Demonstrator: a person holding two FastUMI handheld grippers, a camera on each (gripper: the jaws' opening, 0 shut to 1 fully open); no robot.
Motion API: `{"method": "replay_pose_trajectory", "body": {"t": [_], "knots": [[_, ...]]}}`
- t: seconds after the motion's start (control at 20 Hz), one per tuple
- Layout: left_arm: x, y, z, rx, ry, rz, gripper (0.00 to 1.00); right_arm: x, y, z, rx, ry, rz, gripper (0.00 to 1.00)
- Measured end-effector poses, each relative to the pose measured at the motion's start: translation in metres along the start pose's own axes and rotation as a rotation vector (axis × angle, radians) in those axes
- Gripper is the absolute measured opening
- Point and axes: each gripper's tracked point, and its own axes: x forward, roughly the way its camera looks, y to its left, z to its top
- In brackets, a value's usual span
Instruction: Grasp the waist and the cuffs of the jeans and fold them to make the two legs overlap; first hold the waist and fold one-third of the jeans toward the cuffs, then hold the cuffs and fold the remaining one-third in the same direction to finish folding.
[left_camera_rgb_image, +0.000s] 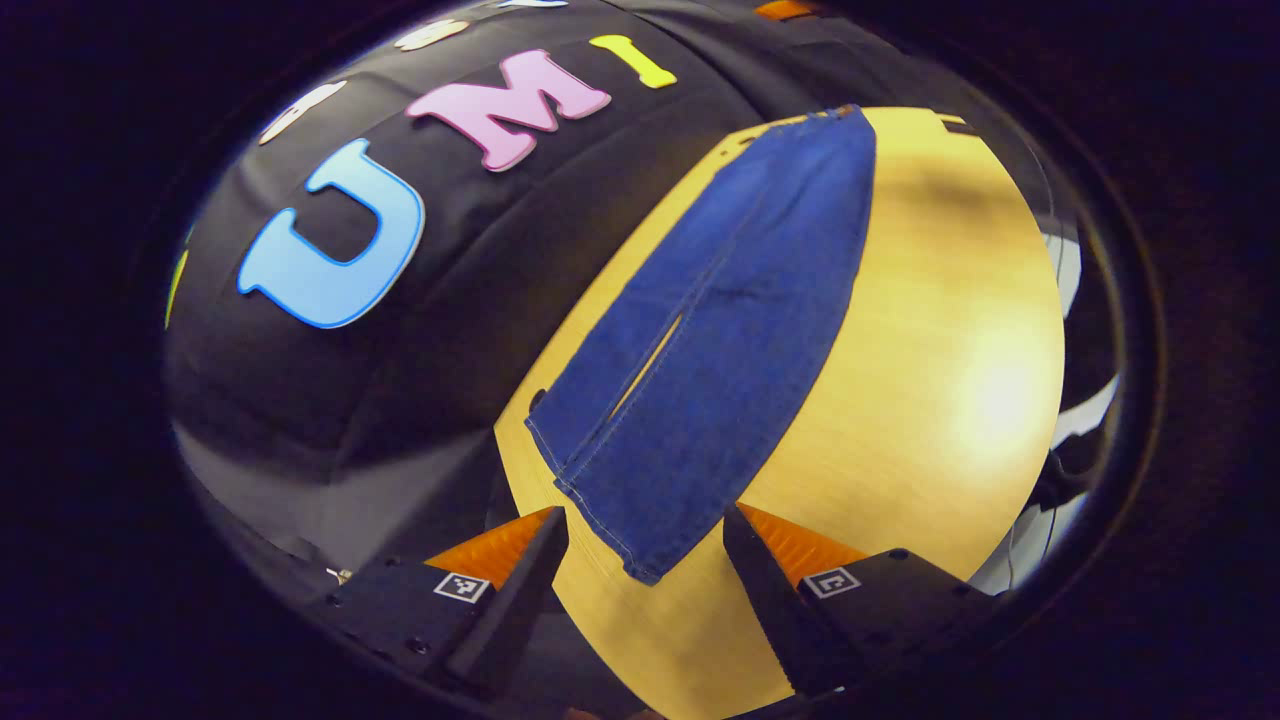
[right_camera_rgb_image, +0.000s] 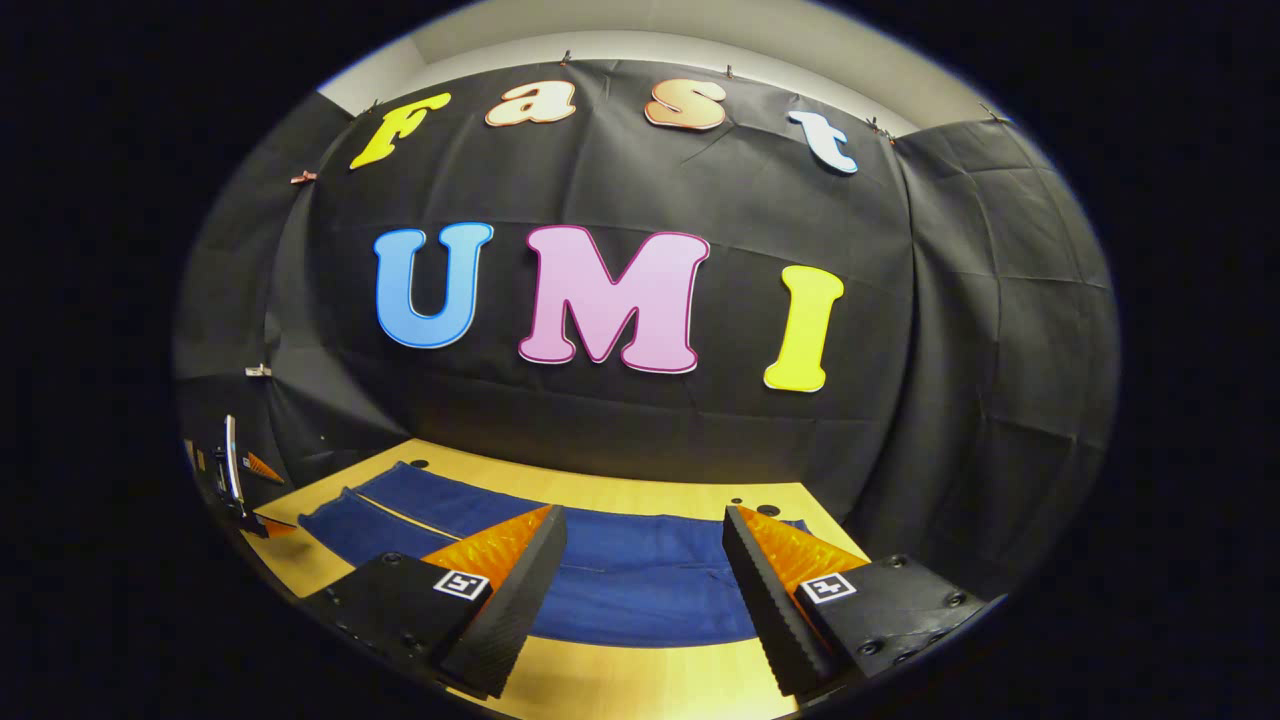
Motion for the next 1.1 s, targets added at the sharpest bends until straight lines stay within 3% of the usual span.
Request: {"method": "replay_pose_trajectory", "body": {"t": [0.2,0.45,0.65,0.75,0.8,0.85,0.95,1.0,1.1], "knots": [[0.037,0.012,-0.047,0.151,0.117,-0.084,0.98,0.017,-0.023,-0.015,-0.034,0.025,-0.033,0.96],[0.064,0.003,-0.052,0.269,0.167,-0.202,0.98,0.030,-0.027,-0.043,-0.042,0.093,-0.017,0.96],[0.085,0.009,-0.048,0.273,0.177,-0.197,0.94,0.040,-0.037,-0.047,-0.034,0.094,-0.033,0.96],[0.094,0.009,-0.047,0.285,0.186,-0.207,0.83,0.049,-0.043,-0.050,-0.048,0.092,-0.046,0.96],[0.098,0.012,-0.047,0.293,0.193,-0.202,0.70,0.055,-0.046,-0.055,-0.059,0.101,-0.047,0.96],[0.103,0.012,-0.045,0.290,0.202,-0.209,0.66,0.060,-0.051,-0.057,-0.074,0.106,-0.051,0.96],[0.108,0.004,-0.050,0.207,0.234,-0.273,0.54,0.070,-0.065,-0.057,-0.119,0.095,-0.067,0.96],[0.104,0.004,-0.051,0.165,0.246,-0.299,0.40,0.074,-0.073,-0.060,-0.144,0.100,-0.075,0.96],[0.099,0.001,-0.055,0.113,0.258,-0.341,0.25,0.082,-0.088,-0.064,-0.214,0.106,-0.081,0.96]]}}
